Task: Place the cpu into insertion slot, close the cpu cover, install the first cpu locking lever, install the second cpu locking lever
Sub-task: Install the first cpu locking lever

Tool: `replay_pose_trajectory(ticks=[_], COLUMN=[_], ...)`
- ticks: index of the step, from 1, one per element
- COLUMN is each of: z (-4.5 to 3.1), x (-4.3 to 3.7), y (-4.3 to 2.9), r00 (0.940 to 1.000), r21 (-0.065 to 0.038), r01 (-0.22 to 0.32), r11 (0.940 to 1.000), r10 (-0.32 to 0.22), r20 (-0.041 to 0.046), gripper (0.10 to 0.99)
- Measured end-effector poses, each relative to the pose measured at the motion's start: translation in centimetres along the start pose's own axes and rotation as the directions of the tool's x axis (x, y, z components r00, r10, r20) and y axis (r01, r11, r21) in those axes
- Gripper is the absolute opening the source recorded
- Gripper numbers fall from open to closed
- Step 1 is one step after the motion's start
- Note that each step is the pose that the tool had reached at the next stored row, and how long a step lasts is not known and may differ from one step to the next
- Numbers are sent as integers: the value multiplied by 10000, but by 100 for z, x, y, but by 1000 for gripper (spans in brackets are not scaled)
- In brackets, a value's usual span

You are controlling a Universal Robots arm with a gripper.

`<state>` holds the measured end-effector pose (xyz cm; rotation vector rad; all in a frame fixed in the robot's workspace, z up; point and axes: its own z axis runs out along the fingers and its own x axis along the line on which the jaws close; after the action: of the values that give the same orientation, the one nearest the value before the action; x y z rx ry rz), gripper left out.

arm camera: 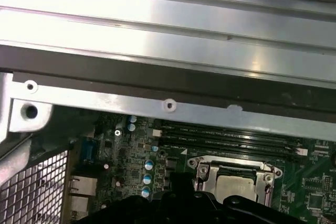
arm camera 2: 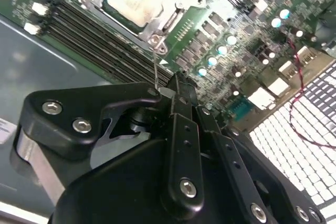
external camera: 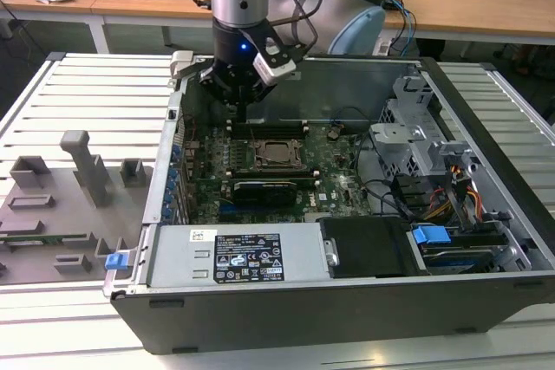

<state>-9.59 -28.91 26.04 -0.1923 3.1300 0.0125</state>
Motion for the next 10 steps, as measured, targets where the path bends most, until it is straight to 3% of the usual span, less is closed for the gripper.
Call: replay_pose_trajectory(ticks=[2, 7, 8, 9, 10], z=[5, 24, 26, 30, 33], x=[-137, -374, -379, -380, -380], y=[-3, -22, -24, -24, -29], r00=[10000, 10000, 10000, 10000, 10000], r21=[1, -2, -53, -174, -389], r01=[0, 0, -1, -2, -2], r11=[10000, 10000, 10000, 9998, 9992], r10=[0, 0, 1, 2, 4], r20=[0, 1, 5, 20, 48], gripper=[106, 106, 106, 106, 106])
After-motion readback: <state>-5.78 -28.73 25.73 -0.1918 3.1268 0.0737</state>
